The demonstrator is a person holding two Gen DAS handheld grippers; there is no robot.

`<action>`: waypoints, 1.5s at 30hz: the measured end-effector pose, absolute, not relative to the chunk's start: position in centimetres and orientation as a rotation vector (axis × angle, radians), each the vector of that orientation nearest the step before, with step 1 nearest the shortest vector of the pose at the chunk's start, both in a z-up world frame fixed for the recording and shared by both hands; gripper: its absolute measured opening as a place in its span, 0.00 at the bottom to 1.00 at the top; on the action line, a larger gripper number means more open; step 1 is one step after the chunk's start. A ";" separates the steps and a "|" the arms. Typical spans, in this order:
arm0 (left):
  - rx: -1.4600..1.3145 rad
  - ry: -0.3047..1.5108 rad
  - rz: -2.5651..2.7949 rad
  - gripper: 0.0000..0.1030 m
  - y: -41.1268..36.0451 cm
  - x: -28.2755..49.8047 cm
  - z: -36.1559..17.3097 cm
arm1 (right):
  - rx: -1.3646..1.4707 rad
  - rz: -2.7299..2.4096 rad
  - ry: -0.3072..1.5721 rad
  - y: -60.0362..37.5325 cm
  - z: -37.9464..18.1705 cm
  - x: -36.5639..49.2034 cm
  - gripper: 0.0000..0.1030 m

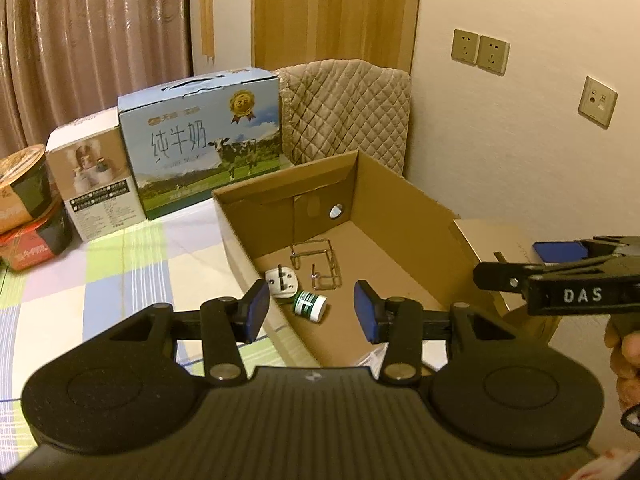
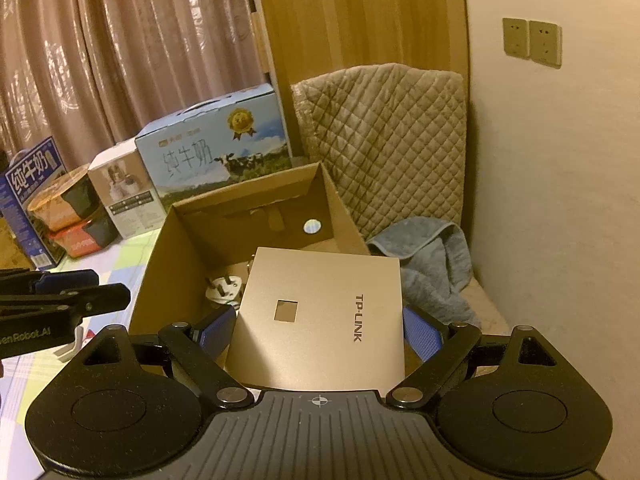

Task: Organize rigid objects
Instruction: 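Open the left tool to drop the bottle while the right tool releases the panel into the box, then withdraw both open tools from the box back over the table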

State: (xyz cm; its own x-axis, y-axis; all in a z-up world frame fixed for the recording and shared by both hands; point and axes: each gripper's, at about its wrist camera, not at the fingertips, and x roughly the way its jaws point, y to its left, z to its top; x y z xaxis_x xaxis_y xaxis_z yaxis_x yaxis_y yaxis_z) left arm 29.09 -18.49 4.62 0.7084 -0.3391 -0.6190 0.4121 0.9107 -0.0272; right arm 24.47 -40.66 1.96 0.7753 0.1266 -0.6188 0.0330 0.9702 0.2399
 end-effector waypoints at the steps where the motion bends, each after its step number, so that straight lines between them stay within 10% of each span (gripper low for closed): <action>1: 0.113 0.664 -0.415 0.40 -18.2 29.0 4.6 | 0.239 0.052 0.686 -40.4 1.9 24.7 0.84; 33: 0.054 0.674 -0.276 0.51 -7.9 23.3 5.2 | 0.142 0.140 0.667 -33.6 4.6 23.7 0.88; 45: 0.010 0.662 -0.145 0.75 -0.1 17.9 6.7 | 0.135 0.265 0.627 -26.9 6.9 19.4 0.89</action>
State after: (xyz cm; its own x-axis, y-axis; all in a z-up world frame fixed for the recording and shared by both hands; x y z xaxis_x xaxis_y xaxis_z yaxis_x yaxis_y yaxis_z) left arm 17.86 -0.14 6.73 0.7790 -0.1309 -0.6132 0.1370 0.9899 -0.0372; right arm 19.44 -26.94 6.94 0.7776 0.2848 -0.5606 -0.2035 0.9576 0.2041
